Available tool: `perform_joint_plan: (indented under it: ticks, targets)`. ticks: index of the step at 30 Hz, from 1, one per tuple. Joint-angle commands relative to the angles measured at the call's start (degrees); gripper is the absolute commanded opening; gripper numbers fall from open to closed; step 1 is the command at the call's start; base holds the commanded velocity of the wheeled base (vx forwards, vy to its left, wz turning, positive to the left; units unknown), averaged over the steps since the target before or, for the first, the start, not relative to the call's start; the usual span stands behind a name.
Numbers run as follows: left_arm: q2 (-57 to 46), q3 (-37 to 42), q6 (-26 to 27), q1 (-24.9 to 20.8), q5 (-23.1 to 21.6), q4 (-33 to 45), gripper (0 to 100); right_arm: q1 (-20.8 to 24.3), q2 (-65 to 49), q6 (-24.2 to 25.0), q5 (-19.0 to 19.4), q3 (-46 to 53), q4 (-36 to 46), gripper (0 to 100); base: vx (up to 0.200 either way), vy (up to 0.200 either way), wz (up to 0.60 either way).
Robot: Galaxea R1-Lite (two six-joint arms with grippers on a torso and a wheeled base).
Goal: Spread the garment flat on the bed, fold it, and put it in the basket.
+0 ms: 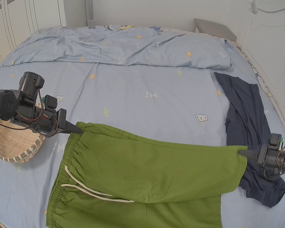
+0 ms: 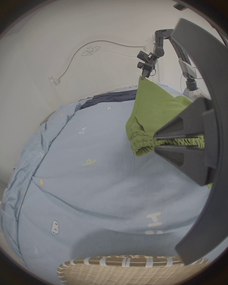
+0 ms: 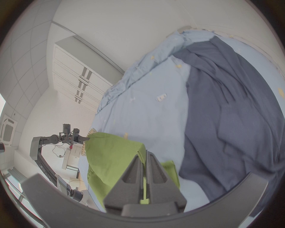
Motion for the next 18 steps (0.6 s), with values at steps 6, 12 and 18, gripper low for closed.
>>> perform_joint_plan:
  ticks: [6,12,18]
  targets:
    - [0.1,-0.1,-0.5,2.4,0.2,-7.0,0,6.5,10.4,0.9,-4.4,-26.5,11.8,0,0.000,0.000,0.00]
    - [1.7,0.0,-0.8,4.5,0.1,-11.8,0,8.1,14.9,0.5,-4.8,-37.3,17.2,0,0.000,0.000,0.00]
    - [3.1,-0.1,-0.8,6.3,0.2,-14.9,0,8.2,20.2,-0.1,-4.8,-44.6,19.9,0,0.000,0.000,0.00]
